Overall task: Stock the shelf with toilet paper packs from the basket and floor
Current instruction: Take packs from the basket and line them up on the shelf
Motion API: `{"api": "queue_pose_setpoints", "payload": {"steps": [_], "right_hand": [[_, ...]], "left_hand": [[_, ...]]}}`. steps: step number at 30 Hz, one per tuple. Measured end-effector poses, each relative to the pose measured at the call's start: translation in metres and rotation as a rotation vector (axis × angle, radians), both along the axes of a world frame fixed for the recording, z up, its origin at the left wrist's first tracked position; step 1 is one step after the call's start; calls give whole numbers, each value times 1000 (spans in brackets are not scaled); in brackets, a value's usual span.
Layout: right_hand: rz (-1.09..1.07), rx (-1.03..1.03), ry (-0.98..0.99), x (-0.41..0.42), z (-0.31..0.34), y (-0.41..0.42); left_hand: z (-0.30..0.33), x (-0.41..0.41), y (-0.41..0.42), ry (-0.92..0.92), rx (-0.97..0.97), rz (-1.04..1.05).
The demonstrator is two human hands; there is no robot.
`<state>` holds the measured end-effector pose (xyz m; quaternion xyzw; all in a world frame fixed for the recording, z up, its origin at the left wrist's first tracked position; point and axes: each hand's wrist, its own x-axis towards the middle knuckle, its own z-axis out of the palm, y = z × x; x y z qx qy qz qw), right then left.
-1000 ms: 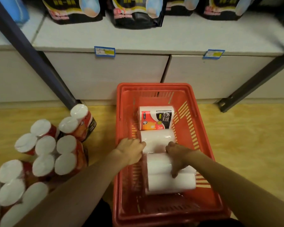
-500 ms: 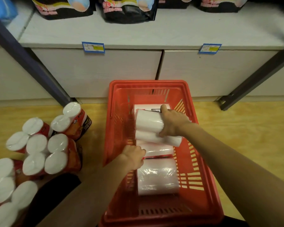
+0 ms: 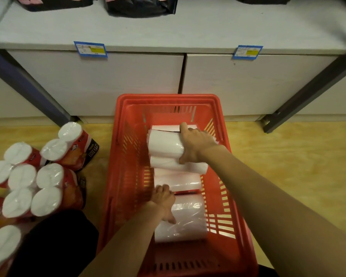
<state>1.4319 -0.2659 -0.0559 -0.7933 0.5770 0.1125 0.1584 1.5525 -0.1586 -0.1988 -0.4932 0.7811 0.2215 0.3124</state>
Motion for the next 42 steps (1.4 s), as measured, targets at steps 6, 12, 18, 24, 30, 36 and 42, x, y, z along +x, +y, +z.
{"api": "queue_pose_setpoints", "payload": {"steps": [6, 12, 18, 24, 30, 36, 42], "right_hand": [[39, 0, 23, -4, 4, 6], [48, -32, 12, -5, 14, 10], [127, -103, 52, 4, 33, 8], [136, -272, 43, 0, 85, 5], [186, -348, 92, -4, 175, 6], [205, -423, 0, 0, 290, 15], [161, -439, -88, 16, 414, 21]], "left_hand": [[13, -6, 5, 173, 79, 240], [25, -11, 14, 150, 199, 296], [62, -19, 17, 75, 126, -90], [139, 3, -23, 92, 37, -56], [269, 36, -40, 97, -57, 92], [391, 71, -53, 139, -102, 119], [516, 90, -64, 157, -228, 82]]}}
